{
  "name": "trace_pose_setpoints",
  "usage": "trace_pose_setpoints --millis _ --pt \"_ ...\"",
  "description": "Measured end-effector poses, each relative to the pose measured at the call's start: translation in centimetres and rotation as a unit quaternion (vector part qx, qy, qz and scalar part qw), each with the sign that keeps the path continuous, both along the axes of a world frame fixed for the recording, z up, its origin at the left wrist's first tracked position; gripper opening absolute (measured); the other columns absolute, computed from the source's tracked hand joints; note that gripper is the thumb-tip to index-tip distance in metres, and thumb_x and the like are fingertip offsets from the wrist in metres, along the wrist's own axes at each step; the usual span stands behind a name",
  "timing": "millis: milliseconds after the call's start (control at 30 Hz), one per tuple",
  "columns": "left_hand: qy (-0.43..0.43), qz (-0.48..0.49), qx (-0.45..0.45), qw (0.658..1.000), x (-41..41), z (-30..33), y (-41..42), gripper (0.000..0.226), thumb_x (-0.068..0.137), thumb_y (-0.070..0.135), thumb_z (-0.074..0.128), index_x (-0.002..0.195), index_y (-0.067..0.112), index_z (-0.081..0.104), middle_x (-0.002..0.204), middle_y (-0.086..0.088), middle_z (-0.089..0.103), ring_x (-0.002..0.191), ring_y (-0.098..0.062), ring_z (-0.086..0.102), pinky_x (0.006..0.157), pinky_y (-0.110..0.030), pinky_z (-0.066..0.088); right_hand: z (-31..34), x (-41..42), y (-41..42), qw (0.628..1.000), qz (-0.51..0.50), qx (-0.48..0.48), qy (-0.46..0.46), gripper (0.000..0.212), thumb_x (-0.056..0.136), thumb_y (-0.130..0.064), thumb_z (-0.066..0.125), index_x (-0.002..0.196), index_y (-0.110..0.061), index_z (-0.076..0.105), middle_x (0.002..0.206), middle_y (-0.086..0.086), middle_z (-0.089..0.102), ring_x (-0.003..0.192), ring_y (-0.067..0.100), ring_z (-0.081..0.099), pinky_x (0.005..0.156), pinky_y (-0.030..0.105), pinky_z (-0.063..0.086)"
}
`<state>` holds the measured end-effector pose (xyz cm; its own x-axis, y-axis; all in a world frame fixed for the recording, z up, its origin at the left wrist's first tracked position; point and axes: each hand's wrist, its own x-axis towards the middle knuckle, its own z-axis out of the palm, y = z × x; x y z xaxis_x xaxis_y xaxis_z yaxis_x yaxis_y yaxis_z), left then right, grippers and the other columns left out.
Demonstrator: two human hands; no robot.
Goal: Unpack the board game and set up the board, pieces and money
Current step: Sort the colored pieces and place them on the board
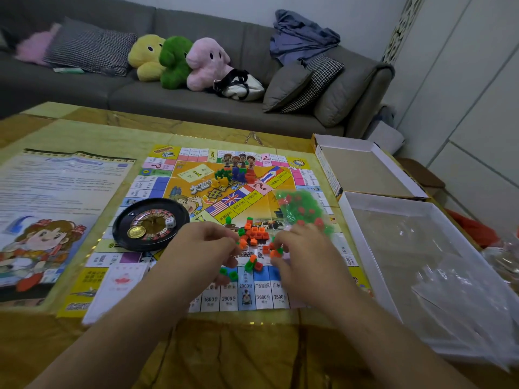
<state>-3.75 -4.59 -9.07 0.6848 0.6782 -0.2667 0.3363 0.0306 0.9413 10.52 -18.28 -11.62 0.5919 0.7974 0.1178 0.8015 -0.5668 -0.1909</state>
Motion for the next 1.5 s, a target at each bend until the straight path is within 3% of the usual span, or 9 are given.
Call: trace_pose_setpoints --millis 233,400,500,733,933,1067,1167,1300,1500 --pt "-0.006 0.001 -0.003 1.0 0.1 -0.1 0.3 0.018 0.1 0.002 0.06 0.094 0.01 0.075 0.09 -0.012 0.076 0.081 -0.026 0.073 0.062 -0.035 0.059 -0.9 0.3 0.9 1.0 0.013 0.011 0.004 0.013 0.101 -0.032 0.064 0.111 -0.029 0.072 0.106 -0.011 0.065 0.103 0.01 0.047 0.098 0.033 0.047" --pt "-0.028 -0.02 -0.025 0.999 0.2 0.1 0.1 0.012 0.101 0.007 0.063 0.099 0.009 0.074 0.09 -0.012 0.078 0.077 -0.023 0.077 0.062 -0.033 0.061 1.2 0.5 0.1 0.969 0.012 0.197 0.15 0.014 0.093 -0.017 0.078 0.099 -0.029 0.077 0.088 -0.015 0.071 0.084 0.002 0.065 0.073 0.021 0.055" --pt "-0.061 -0.08 -0.075 0.992 0.1 0.4 -0.7 0.016 0.101 0.018 0.065 0.107 0.007 0.074 0.094 -0.01 0.08 0.084 -0.024 0.079 0.069 -0.034 0.063 2.8 -1.1 -0.7 0.939 0.069 0.258 0.217 0.019 0.088 -0.012 0.083 0.094 -0.03 0.076 0.084 -0.014 0.072 0.083 0.008 0.07 0.071 0.028 0.06" --pt "-0.119 -0.09 -0.114 0.982 -0.8 0.5 -1.6 0.02 0.095 0.015 0.069 0.108 0.002 0.078 0.1 -0.017 0.079 0.096 -0.032 0.078 0.08 -0.038 0.064 3.1 -2.1 -1.0 0.929 0.105 0.29 0.204 0.024 0.084 -0.003 0.082 0.09 -0.024 0.074 0.083 -0.01 0.069 0.079 0.015 0.07 0.065 0.036 0.06" --pt "-0.127 -0.034 -0.087 0.988 -1.1 0.9 -1.6 0.013 0.089 0.007 0.076 0.101 0.004 0.077 0.091 -0.017 0.08 0.089 -0.033 0.079 0.085 -0.046 0.061 3.2 -2.3 -1.0 0.933 0.119 0.283 0.19 0.027 0.082 0.001 0.082 0.094 -0.022 0.076 0.089 -0.011 0.067 0.084 0.013 0.069 0.071 0.033 0.061" --pt "-0.134 -0.013 -0.086 0.987 -0.9 1.1 -1.2 0.015 0.086 0.003 0.079 0.099 0.002 0.074 0.09 -0.016 0.08 0.086 -0.033 0.079 0.089 -0.051 0.06 3.8 -1.9 -1.1 0.897 0.075 0.326 0.29 0.03 0.084 0.013 0.077 0.094 -0.016 0.078 0.092 -0.005 0.078 0.088 0.013 0.077 0.081 0.031 0.065" --pt "-0.134 -0.029 -0.084 0.987 -0.7 1.2 -1.4 0.02 0.081 0.003 0.082 0.099 0.001 0.073 0.091 -0.016 0.08 0.086 -0.033 0.079 0.09 -0.051 0.061 4.2 -2.0 -1.1 0.865 0.067 0.349 0.353 0.021 0.086 0.007 0.078 0.092 -0.012 0.078 0.088 0.0 0.08 0.086 0.017 0.079 0.081 0.032 0.065" --pt "-0.14 -0.038 -0.078 0.986 -0.8 1.1 -1.3 0.022 0.078 0.005 0.083 0.098 0.003 0.075 0.091 -0.015 0.08 0.086 -0.034 0.079 0.088 -0.048 0.062 4.4 -2.1 -1.2 0.865 0.067 0.342 0.361 0.02 0.084 0.005 0.081 0.092 -0.013 0.078 0.088 0.0 0.08 0.087 0.016 0.079 0.082 0.028 0.064" --pt "-0.145 -0.048 -0.064 0.986 -1.0 1.6 -1.4 0.023 0.075 0.013 0.084 0.097 0.007 0.077 0.09 -0.014 0.08 0.084 -0.033 0.079 0.088 -0.053 0.062 4.8 -2.0 -1.3 0.847 0.067 0.353 0.391 0.018 0.084 0.005 0.081 0.093 -0.009 0.076 0.092 0.006 0.08 0.089 0.023 0.079 0.082 0.042 0.066"
